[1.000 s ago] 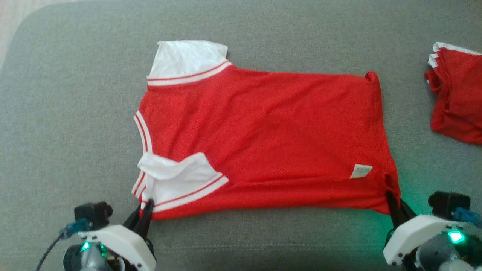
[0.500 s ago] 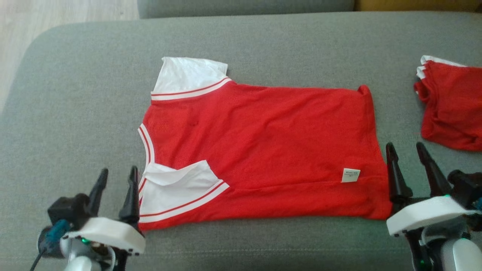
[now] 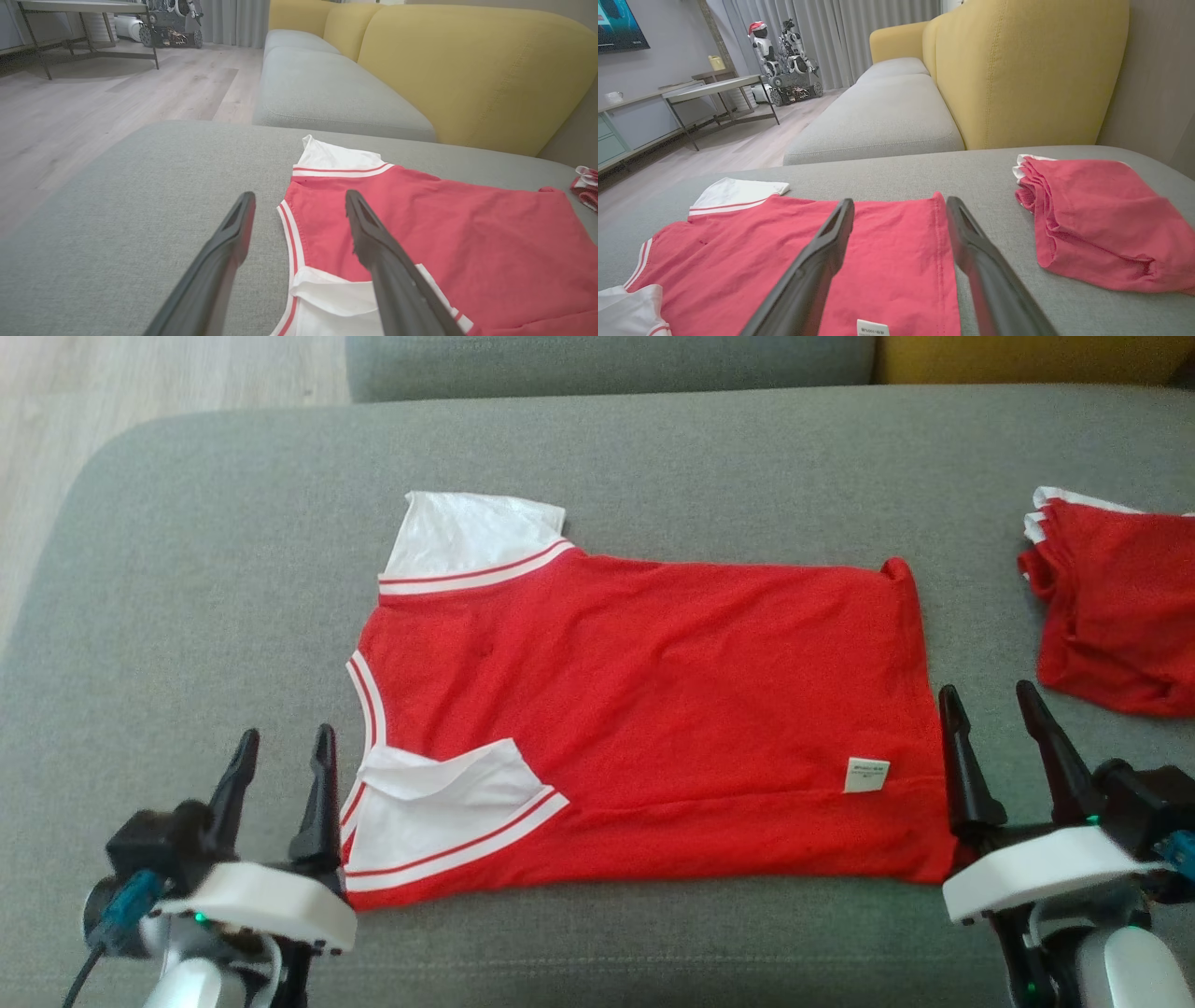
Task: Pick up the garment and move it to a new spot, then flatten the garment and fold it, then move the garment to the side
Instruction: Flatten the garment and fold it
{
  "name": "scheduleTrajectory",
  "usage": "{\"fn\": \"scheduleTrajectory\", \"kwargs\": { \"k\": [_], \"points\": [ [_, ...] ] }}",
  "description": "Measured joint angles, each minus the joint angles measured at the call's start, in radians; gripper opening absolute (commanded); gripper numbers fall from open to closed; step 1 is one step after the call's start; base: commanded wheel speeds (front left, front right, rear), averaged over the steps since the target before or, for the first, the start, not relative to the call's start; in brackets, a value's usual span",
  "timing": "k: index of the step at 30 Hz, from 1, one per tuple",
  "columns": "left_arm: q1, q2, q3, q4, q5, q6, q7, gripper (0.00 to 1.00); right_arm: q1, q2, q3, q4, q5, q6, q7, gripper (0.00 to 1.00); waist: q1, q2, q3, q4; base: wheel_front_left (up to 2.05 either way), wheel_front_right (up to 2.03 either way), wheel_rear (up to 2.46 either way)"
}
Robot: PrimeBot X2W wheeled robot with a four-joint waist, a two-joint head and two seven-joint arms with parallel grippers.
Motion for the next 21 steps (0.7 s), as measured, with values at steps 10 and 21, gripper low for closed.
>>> {"fn": "scheduleTrajectory", "kwargs": {
  "k": [10,21],
  "points": [
    [-0.382,-0.013,-0.054,0.148,-0.015,-0.122,0.067,1.00,-0.100,0.000,-0.002,-0.025,0.002,0.000,0.000,1.00,0.0000,0.0000,0.121,0.003,0.00,0.00,0.00],
    [-0.859,-0.052,-0.059,0.701,-0.035,-0.219,0.094,1.00,-0.227,-0.002,0.045,-0.008,0.010,0.000,-0.028,1.00,0.0002,0.0000,0.295,-0.073,0.00,0.00,0.00]
  ]
}}
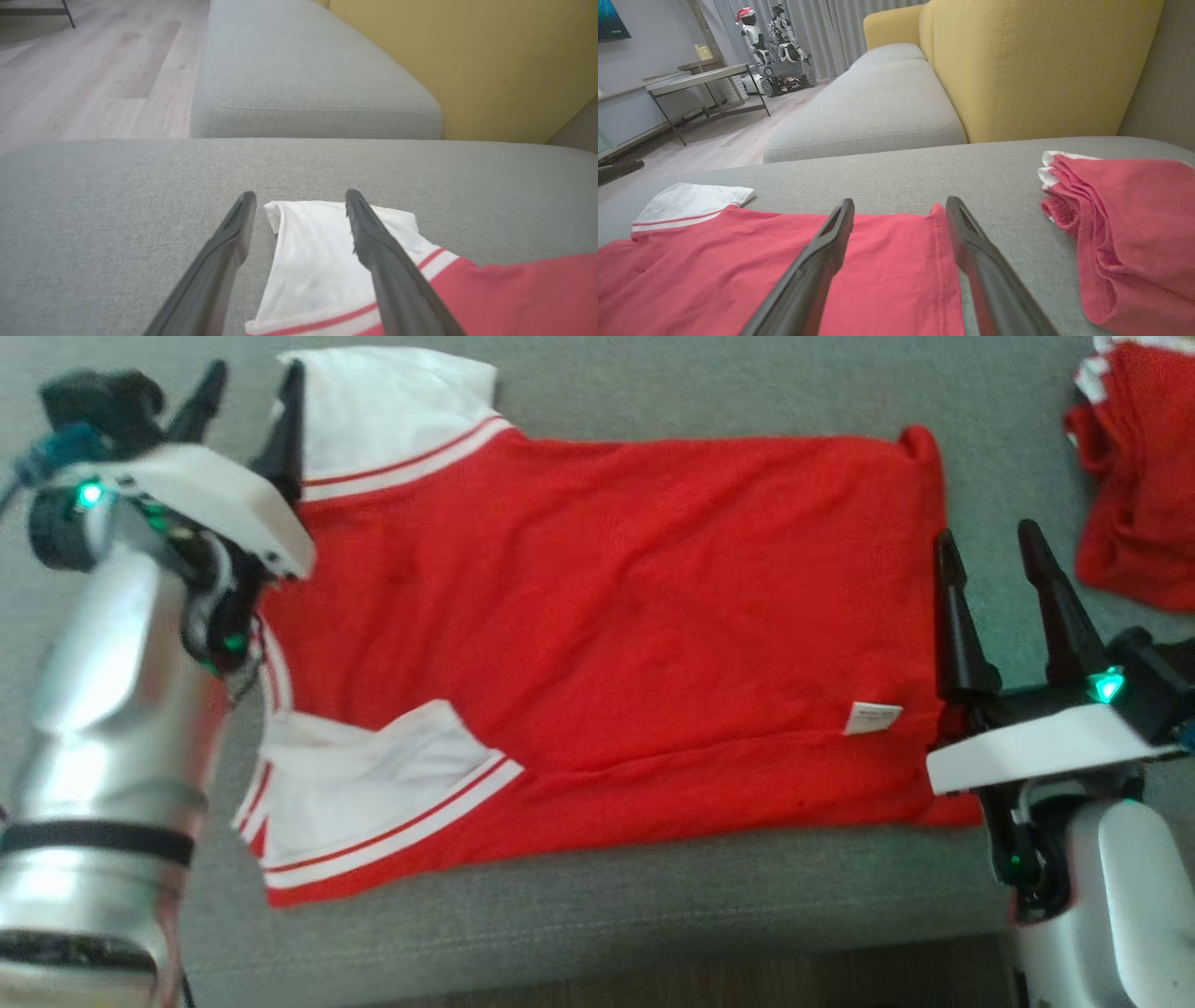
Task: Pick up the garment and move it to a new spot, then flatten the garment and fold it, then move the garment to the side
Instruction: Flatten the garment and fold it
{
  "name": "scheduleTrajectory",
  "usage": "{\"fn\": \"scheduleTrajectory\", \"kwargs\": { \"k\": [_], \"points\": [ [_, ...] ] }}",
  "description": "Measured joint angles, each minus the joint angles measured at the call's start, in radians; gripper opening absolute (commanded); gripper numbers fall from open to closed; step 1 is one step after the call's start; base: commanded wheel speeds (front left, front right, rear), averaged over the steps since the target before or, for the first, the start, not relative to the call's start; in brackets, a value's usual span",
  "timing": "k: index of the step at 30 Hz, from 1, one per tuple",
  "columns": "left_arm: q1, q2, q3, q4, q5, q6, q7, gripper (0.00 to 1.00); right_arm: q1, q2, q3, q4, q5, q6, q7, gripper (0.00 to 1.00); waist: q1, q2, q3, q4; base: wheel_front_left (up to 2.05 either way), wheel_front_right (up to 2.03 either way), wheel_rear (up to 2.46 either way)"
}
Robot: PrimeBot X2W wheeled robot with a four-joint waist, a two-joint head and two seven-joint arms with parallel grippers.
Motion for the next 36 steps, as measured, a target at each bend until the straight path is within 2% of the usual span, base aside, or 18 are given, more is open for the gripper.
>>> {"fn": "scheduleTrajectory", "kwargs": {
  "k": [5,11,12,13,18,26,31,36],
  "points": [
    [-0.109,0.011,0.011,0.205,-0.010,-0.029,-0.010,1.00,-0.016,-0.001,0.015,0.013,0.011,0.000,-0.012,1.00,0.0000,0.0000,0.051,-0.053,0.00,0.00,0.00],
    [-0.184,0.014,0.012,0.357,-0.053,-0.053,-0.009,1.00,-0.019,-0.001,0.022,0.027,0.020,0.000,-0.025,1.00,-0.0001,0.0000,0.102,-0.094,0.00,0.00,0.00],
    [-0.196,0.015,0.012,0.367,-0.060,-0.054,-0.009,0.56,-0.021,-0.001,0.020,0.028,0.020,0.000,-0.025,1.00,-0.0002,0.0000,0.109,-0.097,0.00,0.00,0.00],
    [-0.212,0.015,0.010,0.378,-0.066,-0.055,-0.009,0.00,-0.024,-0.001,0.018,0.028,0.021,0.000,-0.026,1.00,-0.0002,0.0000,0.116,-0.099,0.00,0.00,0.00],
    [-0.247,0.007,-0.011,0.411,-0.078,-0.056,-0.007,0.00,-0.029,-0.001,0.004,0.030,0.027,0.000,-0.031,1.00,-0.0002,0.0000,0.125,-0.093,0.00,0.00,0.00],
    [-0.234,-0.020,-0.096,0.402,-0.100,-0.055,-0.102,0.00,-0.083,-0.001,-0.028,0.050,0.022,0.000,-0.015,1.00,-0.0002,0.0000,0.104,-0.059,0.00,0.00,0.00],
    [-0.232,-0.034,-0.134,0.380,-0.119,-0.056,-0.137,0.00,-0.219,-0.004,-0.052,0.141,0.008,0.000,0.045,1.00,-0.0002,0.0000,0.090,-0.032,0.00,0.00,0.00],
    [-0.232,-0.040,-0.164,0.368,-0.141,-0.056,-0.144,0.00,-0.351,-0.062,-0.049,0.296,0.017,0.000,0.133,1.00,-0.0002,0.0000,0.083,-0.012,0.00,0.00,0.00]
  ]
}}
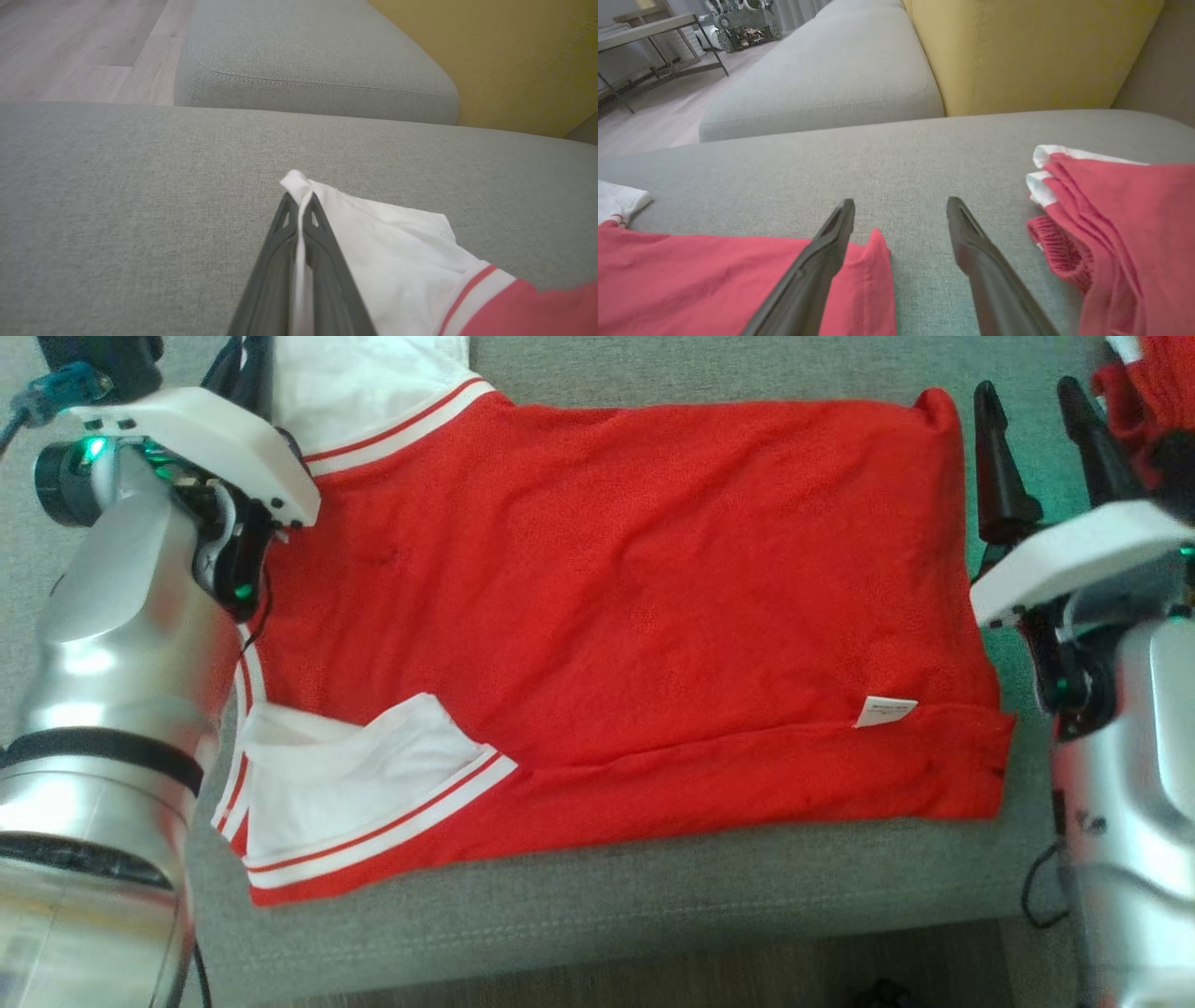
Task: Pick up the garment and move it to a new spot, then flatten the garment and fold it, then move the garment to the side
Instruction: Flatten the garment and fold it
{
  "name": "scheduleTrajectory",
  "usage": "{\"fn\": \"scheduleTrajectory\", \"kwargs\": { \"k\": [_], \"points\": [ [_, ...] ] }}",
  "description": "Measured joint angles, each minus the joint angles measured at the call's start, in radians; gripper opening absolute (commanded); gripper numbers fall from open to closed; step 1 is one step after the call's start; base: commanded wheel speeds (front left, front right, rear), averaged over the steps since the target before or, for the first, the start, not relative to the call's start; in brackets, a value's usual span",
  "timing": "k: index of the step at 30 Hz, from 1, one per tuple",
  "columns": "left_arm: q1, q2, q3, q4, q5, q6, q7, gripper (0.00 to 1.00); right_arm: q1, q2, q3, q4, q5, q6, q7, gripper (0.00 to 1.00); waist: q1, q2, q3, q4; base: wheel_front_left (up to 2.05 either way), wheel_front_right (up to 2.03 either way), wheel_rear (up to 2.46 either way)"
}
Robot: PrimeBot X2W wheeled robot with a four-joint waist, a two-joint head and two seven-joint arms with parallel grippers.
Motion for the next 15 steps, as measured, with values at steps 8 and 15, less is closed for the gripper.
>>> {"fn": "scheduleTrajectory", "kwargs": {
  "k": [8,15],
  "points": [
    [0.001,-0.004,-0.032,-0.008,-0.024,0.000,-0.008,0.00,-0.099,-0.046,0.078,0.217,0.042,0.000,0.117,1.00,0.0000,0.0000,0.004,0.011,0.00,0.00,0.00],
    [0.001,-0.005,-0.043,-0.015,-0.039,0.000,-0.008,0.00,-0.171,-0.071,0.149,0.327,0.092,0.000,0.142,0.28,0.0000,0.0000,0.002,0.020,0.00,0.00,0.00]
  ]
}}
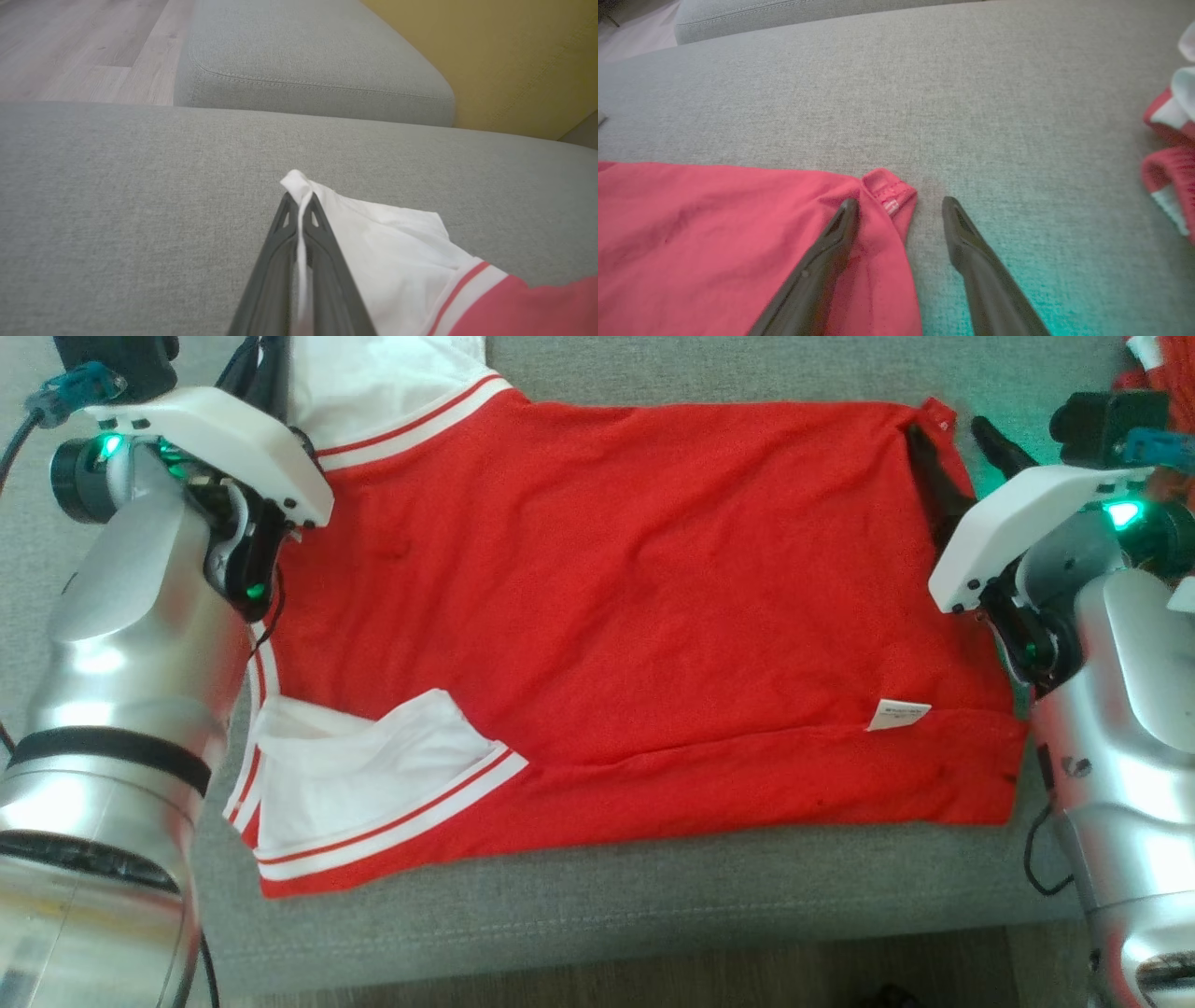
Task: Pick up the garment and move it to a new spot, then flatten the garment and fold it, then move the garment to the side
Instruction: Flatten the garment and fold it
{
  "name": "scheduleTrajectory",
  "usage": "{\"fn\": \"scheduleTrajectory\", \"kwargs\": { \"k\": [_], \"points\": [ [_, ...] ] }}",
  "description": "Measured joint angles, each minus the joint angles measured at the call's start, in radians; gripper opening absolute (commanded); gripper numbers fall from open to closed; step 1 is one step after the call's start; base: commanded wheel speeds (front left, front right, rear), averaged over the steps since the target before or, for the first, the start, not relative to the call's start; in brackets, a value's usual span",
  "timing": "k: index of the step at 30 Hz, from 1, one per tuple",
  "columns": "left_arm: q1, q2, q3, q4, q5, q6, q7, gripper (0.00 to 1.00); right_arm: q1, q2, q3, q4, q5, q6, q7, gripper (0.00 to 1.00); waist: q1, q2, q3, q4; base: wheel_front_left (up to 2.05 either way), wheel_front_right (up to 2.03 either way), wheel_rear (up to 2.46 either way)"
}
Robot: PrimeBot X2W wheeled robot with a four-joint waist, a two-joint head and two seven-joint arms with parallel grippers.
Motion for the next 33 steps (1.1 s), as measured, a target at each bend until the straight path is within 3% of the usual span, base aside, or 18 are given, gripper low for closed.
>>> {"fn": "scheduleTrajectory", "kwargs": {
  "k": [1,11,18,28,33],
  "points": [
    [0.000,0.000,0.000,-0.004,-0.003,0.000,0.000,0.00,-0.005,-0.002,0.003,0.007,0.007,0.000,0.000,0.00,0.0000,0.0000,-0.002,0.002,0.00,0.00,0.00],
    [0.019,0.012,0.065,-0.131,0.007,0.000,0.000,0.00,-0.006,-0.023,-0.028,-0.010,0.063,0.000,-0.106,0.00,0.0000,0.0000,-0.044,0.015,0.00,0.00,0.00],
    [0.094,0.012,0.122,-0.253,0.035,0.000,0.000,0.00,0.008,-0.024,-0.039,-0.040,0.103,0.000,-0.113,0.00,-0.0001,0.0000,-0.070,0.029,0.00,0.00,0.00],
    [0.453,0.031,0.220,-0.668,0.091,0.000,-0.004,0.00,0.269,-0.021,-0.107,-0.248,0.225,0.000,-0.085,0.00,-0.0001,0.0000,-0.105,0.052,0.00,0.00,0.00],
    [0.653,0.040,0.264,-0.852,0.103,0.002,-0.004,0.00,0.387,0.016,-0.170,-0.349,0.263,0.000,-0.038,0.00,-0.0001,0.0000,-0.121,0.056,0.00,0.00,0.00]
  ]
}}
